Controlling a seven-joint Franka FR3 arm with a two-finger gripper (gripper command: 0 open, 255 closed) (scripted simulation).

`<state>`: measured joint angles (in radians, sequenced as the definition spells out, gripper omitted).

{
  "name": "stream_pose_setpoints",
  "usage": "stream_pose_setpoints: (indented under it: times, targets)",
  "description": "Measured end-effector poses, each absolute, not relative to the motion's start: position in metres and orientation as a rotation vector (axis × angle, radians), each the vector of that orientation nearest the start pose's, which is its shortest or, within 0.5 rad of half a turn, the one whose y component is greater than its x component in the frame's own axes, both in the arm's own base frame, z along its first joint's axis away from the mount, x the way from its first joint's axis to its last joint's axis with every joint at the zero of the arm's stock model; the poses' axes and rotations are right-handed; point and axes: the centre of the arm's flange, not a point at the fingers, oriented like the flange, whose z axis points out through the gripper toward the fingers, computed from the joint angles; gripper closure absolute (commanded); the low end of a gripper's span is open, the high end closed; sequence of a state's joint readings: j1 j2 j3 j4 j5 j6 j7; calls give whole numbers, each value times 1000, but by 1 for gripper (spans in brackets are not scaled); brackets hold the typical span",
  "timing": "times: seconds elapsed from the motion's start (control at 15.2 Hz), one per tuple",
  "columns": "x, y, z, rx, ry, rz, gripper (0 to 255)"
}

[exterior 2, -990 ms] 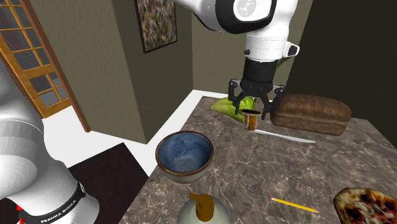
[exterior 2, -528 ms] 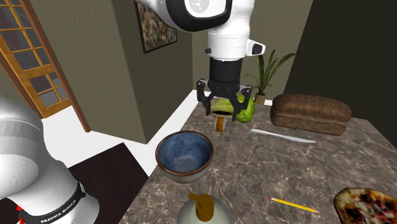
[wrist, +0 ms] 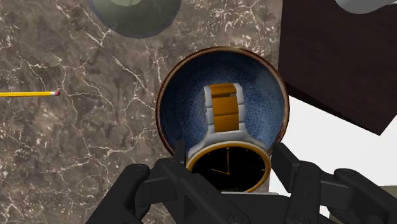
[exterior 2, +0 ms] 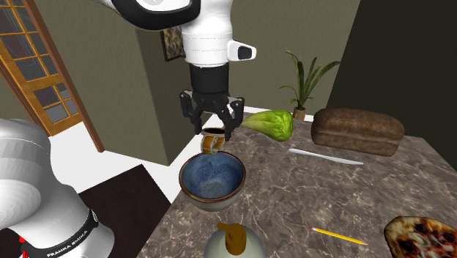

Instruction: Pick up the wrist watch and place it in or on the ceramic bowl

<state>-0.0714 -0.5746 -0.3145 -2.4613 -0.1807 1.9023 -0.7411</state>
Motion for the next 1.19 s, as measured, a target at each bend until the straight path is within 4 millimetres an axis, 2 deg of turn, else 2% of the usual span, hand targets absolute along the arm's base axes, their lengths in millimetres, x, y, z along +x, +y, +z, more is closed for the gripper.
stream_pose_setpoints:
  times: [0.2, 1.19]
  targets:
    - [334, -157, 473, -3059, -720, 4, 255]
    - [332, -156, 396, -3059, -720, 5, 255]
